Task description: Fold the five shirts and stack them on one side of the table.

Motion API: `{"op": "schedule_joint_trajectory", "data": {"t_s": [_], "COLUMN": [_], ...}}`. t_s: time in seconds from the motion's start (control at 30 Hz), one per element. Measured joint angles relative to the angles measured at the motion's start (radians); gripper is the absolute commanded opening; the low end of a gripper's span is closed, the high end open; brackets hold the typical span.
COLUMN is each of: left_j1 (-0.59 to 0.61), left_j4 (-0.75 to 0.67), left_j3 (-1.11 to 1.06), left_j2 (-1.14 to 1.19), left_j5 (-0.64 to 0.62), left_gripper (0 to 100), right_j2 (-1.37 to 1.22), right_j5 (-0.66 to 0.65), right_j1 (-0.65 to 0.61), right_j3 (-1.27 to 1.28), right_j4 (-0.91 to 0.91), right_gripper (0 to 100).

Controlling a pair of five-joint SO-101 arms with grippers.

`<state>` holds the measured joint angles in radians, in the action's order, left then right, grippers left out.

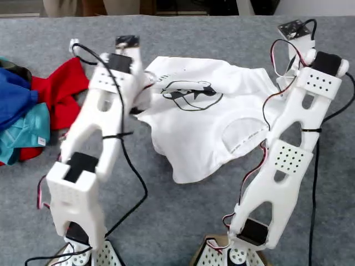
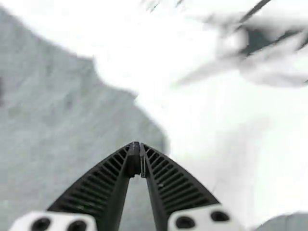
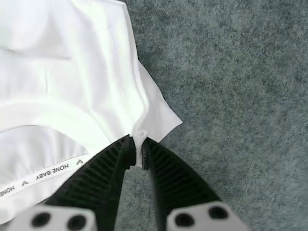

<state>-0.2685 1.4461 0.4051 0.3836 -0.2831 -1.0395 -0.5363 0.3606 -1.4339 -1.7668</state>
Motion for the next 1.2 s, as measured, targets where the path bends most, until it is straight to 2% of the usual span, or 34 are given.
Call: {"op": "schedule_joint_trajectory", "data": {"t_s": [0.1, 0.23, 0.37, 0.57, 0.67, 0.93, 1.2], "left_j1": [-0.075, -0.144, -0.158, -0.215, -0.284, -0.45, -0.555], "left_j4": [-0.114, -0.118, 0.012, 0.249, 0.285, 0.288, 0.292], "left_j3": [0.0, 0.0, 0.054, 0.095, 0.058, -0.212, -0.491], "left_j2": [0.077, 0.227, 0.316, 0.331, 0.328, 0.146, -0.132], "left_j5": [-0.074, -0.084, -0.075, 0.1, 0.149, 0.18, 0.436], "left_gripper": [2, 2, 2, 2, 2, 2, 2], "right_j2": [0.0, 0.0, 0.0, 0.0, 0.0, 0.0, 0.048], "right_j5": [0.021, 0.028, 0.028, -0.041, -0.095, -0.258, -0.462], "right_j1": [-0.005, -0.008, -0.008, 0.018, 0.037, 0.135, 0.209], "right_j3": [0.002, 0.002, 0.002, 0.005, 0.006, 0.006, 0.051], "right_j4": [0.0, 0.0, 0.0, 0.0, 0.0, 0.0, 0.0], "right_gripper": [0.2, 0.2, 0.1, 0.1, 0.1, 0.1, 0.1]}}
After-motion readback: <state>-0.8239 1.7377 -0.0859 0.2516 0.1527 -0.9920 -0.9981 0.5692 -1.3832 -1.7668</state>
